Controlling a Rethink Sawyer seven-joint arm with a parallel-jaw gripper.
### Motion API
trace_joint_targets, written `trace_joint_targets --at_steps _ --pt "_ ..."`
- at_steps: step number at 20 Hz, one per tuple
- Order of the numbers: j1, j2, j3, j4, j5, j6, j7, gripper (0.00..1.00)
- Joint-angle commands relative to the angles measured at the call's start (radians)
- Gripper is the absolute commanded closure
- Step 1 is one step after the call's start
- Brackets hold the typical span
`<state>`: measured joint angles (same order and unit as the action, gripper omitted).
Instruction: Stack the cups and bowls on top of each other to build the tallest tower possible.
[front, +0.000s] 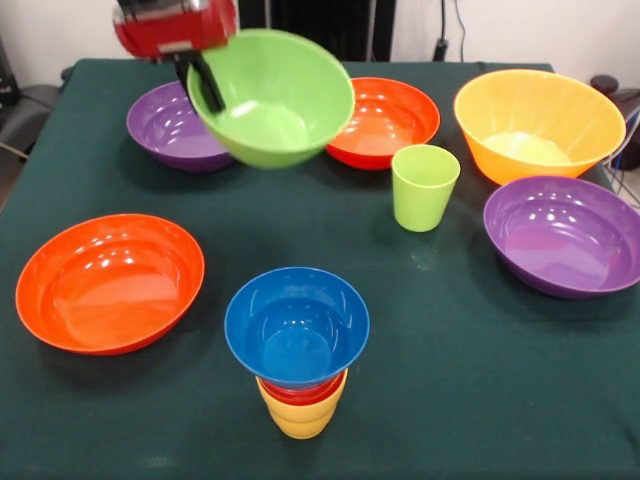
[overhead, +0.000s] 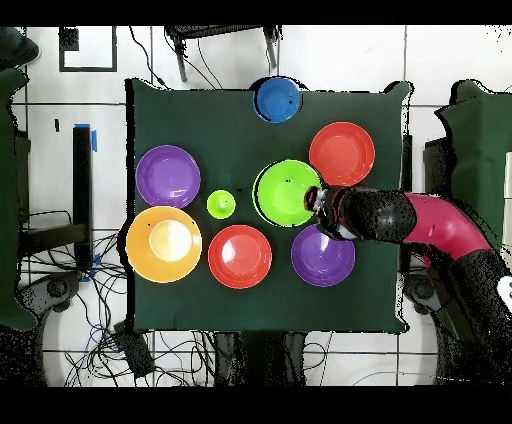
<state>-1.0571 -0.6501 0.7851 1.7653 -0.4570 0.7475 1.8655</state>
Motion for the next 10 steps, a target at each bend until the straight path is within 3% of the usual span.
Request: trace_joint_targets --at_steps 1,4,7,10 --pt "-0.019 -0.134 0.173 0.066 0.140 0.226 -0.212 1.00" --pt "-0.047 -0.150 0.268 0.062 0.208 0.244 -0.217 1.00" --pt "-0.015 -0.140 0.288 0.014 0.238 0.305 -0.208 1.00" --pt "0.022 -0.098 0.309 -0.030 0.265 0.305 -0.193 1.00"
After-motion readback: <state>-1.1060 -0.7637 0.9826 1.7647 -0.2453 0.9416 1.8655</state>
